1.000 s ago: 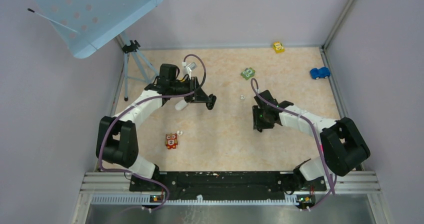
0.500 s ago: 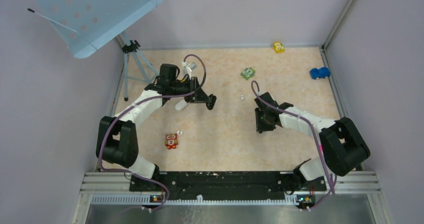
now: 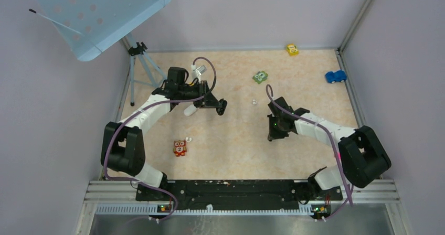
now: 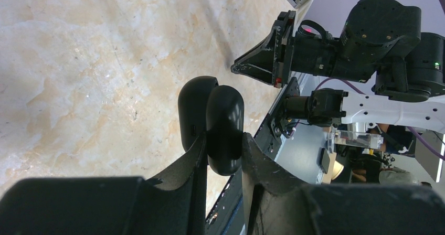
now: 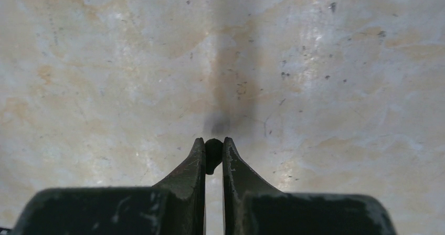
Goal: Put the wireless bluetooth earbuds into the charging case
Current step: Pick up the left earbud from the center of the board.
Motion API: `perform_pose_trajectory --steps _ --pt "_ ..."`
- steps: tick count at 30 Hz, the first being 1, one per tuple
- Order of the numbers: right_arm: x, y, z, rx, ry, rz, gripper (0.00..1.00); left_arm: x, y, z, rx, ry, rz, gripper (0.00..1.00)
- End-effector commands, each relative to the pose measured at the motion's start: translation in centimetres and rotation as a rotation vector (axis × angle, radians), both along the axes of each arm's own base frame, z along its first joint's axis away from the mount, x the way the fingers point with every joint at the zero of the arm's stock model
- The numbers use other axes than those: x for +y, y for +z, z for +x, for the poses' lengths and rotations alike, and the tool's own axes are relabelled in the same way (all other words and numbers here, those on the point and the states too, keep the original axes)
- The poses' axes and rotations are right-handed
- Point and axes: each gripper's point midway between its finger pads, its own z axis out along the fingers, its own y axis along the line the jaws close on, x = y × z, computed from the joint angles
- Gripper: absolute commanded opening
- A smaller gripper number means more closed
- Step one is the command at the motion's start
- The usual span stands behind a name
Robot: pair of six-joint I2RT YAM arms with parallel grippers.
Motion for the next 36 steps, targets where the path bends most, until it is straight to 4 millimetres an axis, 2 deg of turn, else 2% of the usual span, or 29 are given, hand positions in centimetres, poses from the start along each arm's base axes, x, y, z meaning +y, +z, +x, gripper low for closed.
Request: perform_pose_trajectory --steps 1,4,9,13,17,25,36 --pt "3.9 2.0 -0.8 0.044 0.096 0.186 0.00 -0.3 1.6 0.7 -0.066 -0.010 -0.014 0.00" --pt "5.7 1.8 -1.7 0.127 0.183 0.254 0.00 -0.3 1.6 0.7 -0.064 -0.010 -0.015 0.00" --pt "7.1 0.8 -2.5 0.217 0.291 0.292 0.00 -0.3 1.6 0.7 -0.066 -0.011 -0.012 0.00" --pt "6.5 -0.7 -2.3 0.243 0.293 0.234 0.05 -0.2 1.6 0.5 -0.068 -0.012 -0.006 0.00" --pt "5.9 -1.1 -1.8 0.221 0.272 0.190 0.11 -0.1 1.5 0.4 -0.067 -0.011 -0.004 0.00" --pt "5.6 -0.9 -1.6 0.170 0.201 0.206 0.25 -0.2 1.7 0.7 -0.068 -0.012 -0.007 0.00" --pt "5.7 0.4 -1.2 0.085 0.100 0.269 0.27 -0.3 1.6 0.6 -0.063 -0.014 -0.012 0.00"
